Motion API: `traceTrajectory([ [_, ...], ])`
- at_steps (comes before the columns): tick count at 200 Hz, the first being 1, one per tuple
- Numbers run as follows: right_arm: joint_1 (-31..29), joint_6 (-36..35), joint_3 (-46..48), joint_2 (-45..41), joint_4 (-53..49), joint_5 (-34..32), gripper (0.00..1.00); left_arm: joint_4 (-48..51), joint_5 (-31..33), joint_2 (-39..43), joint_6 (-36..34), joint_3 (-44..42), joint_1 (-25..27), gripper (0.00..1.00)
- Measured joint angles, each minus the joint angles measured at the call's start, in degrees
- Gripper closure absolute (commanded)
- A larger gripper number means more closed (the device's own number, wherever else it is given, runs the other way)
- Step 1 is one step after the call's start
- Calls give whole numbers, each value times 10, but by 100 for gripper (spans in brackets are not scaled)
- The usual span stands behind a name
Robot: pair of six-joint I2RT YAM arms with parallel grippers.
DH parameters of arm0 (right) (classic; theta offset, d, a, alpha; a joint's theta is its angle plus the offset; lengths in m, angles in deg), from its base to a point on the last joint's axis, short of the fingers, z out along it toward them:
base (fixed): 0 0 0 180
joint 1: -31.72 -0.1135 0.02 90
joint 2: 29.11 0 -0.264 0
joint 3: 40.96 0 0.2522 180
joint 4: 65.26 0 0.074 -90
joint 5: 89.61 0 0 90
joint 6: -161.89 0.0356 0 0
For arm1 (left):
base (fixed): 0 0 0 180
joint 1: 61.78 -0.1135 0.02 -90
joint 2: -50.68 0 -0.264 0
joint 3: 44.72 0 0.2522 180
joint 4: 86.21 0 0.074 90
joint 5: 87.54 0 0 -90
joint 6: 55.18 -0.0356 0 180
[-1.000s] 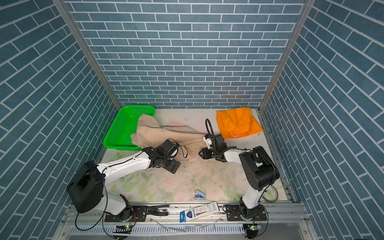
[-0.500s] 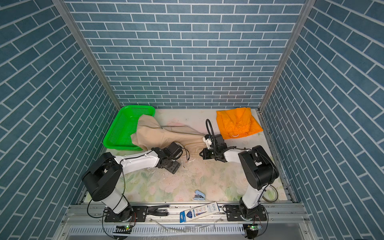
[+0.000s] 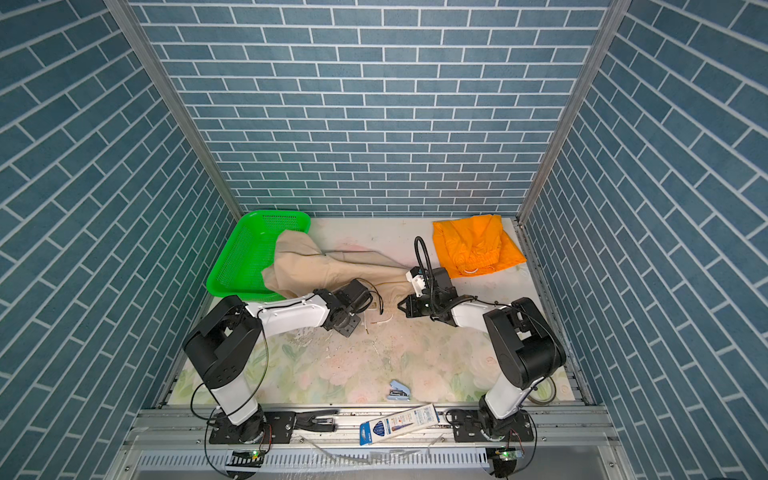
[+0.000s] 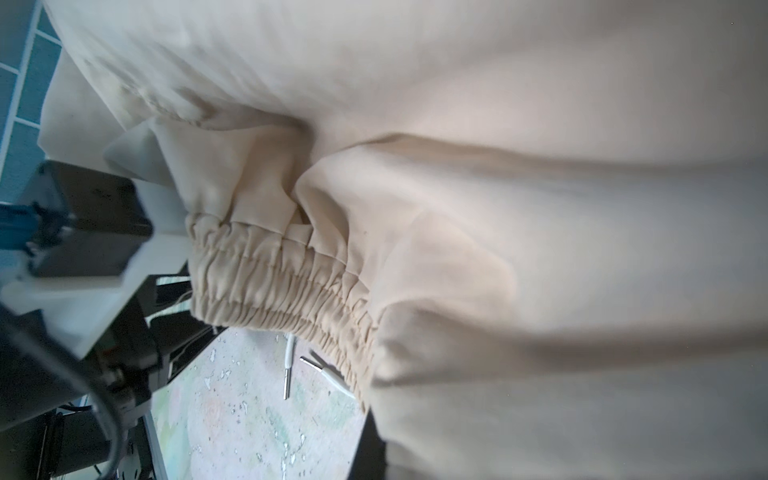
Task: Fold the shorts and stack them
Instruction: 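Carry the beige shorts toward the right gripper while the right gripper grasps the waistband, then lift the beige shorts by the waistband with both grippers, spreading them apart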
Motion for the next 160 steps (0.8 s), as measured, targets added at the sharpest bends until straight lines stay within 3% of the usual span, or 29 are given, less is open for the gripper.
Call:
traceTrajectory([
  [16, 1, 0, 1, -5, 0, 1, 100, 4, 5, -2, -6, 1, -2, 100],
  [50, 5, 0, 2, -25, -17, 2, 100, 30, 3, 16, -6, 8, -6, 100],
  [82, 13, -2, -11, -77, -98, -10, 100, 85, -12, 108, -11, 46, -6, 100],
  [119, 36, -24, -116, -134, -244, -38, 100, 129, -47, 217, -38, 148, -7, 100],
  [160, 58, -48, -241, -193, -376, -56, 100, 189, -82, 259, -69, 268, -8, 100],
])
